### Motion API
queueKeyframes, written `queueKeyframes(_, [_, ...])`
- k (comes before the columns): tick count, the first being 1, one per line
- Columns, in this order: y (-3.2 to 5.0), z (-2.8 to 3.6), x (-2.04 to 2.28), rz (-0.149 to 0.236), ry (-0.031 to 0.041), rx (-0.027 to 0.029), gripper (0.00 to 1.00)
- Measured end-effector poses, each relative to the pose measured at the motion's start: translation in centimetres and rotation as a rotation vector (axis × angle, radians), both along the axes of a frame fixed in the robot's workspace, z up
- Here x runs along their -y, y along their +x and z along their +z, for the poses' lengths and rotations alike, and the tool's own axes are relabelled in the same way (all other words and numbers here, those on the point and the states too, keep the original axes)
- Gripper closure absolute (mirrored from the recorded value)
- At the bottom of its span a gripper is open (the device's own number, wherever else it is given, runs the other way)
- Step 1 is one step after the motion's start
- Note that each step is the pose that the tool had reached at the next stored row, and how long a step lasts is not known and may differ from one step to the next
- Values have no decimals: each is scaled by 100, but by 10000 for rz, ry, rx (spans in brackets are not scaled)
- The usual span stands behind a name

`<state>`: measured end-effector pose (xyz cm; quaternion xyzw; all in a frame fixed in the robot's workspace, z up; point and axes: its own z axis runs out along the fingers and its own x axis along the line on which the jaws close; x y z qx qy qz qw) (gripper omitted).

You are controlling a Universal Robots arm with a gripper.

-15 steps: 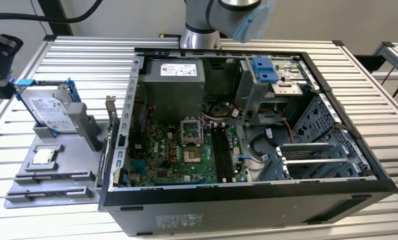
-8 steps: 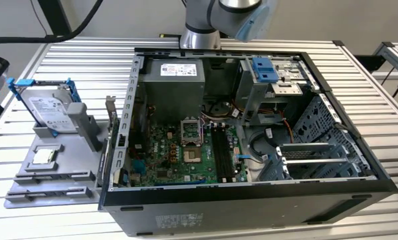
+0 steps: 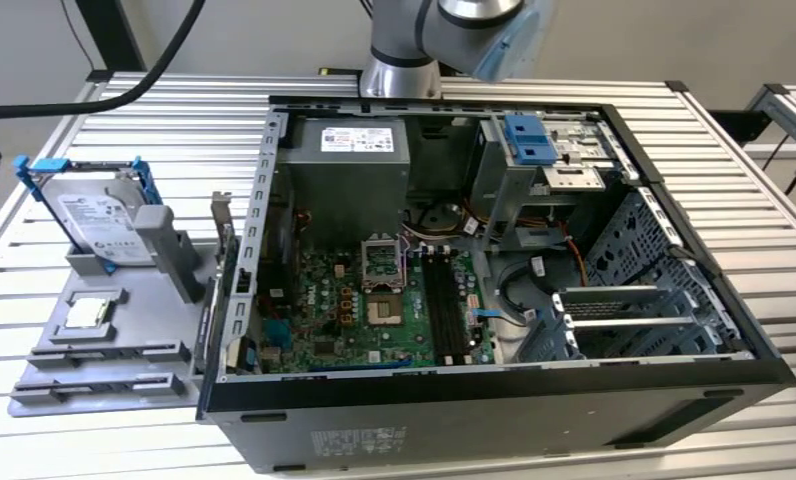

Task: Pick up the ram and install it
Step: 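Reach for the ram, then pick up the ram and move it above insertion slot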

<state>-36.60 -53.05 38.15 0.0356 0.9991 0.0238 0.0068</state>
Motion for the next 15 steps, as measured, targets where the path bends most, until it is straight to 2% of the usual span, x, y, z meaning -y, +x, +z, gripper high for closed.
queueKeyframes(15, [-4,0,0,4,1,-1,100])
